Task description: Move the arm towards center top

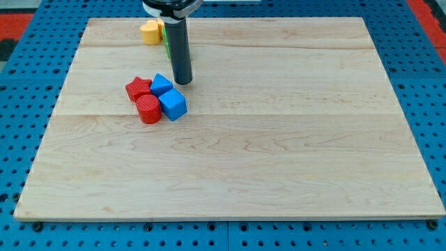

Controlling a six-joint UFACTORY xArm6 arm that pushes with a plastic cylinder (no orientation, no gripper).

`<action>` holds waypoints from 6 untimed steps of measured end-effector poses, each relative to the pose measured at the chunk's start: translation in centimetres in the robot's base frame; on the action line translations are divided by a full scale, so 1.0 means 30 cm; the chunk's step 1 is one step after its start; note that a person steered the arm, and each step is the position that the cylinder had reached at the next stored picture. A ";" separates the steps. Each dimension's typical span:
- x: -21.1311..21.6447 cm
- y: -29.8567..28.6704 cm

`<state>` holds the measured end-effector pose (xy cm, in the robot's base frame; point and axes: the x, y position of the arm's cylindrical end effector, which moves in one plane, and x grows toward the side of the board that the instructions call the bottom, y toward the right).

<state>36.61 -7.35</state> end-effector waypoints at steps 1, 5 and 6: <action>0.000 0.000; -0.286 0.240; -0.349 0.250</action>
